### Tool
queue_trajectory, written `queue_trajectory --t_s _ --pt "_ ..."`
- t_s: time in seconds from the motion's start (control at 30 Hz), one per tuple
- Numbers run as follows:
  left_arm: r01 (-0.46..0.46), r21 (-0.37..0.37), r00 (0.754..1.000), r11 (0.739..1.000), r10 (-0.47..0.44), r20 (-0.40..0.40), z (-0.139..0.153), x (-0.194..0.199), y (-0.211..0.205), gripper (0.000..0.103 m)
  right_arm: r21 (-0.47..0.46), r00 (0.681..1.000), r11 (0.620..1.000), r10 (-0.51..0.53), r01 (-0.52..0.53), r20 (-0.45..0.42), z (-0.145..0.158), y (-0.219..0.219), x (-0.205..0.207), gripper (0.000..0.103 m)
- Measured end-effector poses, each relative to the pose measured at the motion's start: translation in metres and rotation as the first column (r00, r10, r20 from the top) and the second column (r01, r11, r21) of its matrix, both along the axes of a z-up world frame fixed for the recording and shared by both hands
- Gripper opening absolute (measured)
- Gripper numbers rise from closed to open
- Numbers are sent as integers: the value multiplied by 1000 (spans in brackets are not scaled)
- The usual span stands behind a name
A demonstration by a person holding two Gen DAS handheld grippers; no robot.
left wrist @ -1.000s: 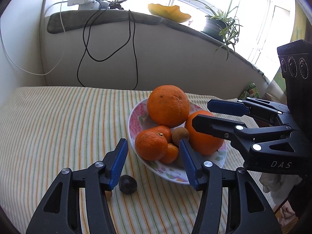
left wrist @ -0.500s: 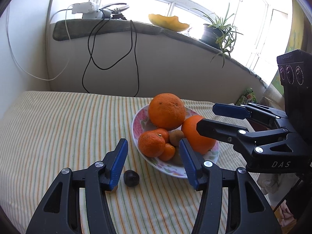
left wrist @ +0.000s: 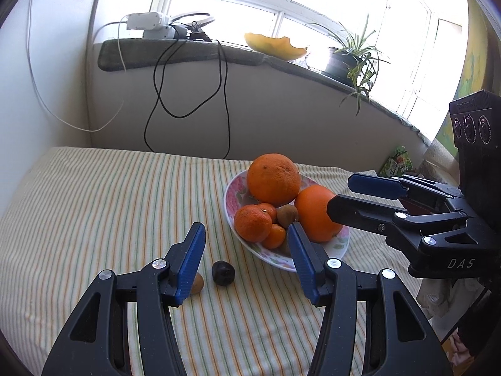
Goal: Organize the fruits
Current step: 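Lower the tangerine and brown fruit onto the plate and open both tools, then withdraw both tools from the plate toward the kiwi and dark plum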
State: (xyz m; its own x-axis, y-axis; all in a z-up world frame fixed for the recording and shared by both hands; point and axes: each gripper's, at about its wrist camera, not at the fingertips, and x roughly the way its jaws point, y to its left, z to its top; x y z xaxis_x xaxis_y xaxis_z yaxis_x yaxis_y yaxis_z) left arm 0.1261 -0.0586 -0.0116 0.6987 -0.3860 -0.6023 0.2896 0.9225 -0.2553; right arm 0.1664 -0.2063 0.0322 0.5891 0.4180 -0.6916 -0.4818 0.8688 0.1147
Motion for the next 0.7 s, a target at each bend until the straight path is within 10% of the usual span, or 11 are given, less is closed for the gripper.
queue_trajectory --t_s 0.7 --pt "-131 14 991 991 131 -38 -23 -48 71 54 128 1000 992 3 -3 -1 -5 5 -43 80"
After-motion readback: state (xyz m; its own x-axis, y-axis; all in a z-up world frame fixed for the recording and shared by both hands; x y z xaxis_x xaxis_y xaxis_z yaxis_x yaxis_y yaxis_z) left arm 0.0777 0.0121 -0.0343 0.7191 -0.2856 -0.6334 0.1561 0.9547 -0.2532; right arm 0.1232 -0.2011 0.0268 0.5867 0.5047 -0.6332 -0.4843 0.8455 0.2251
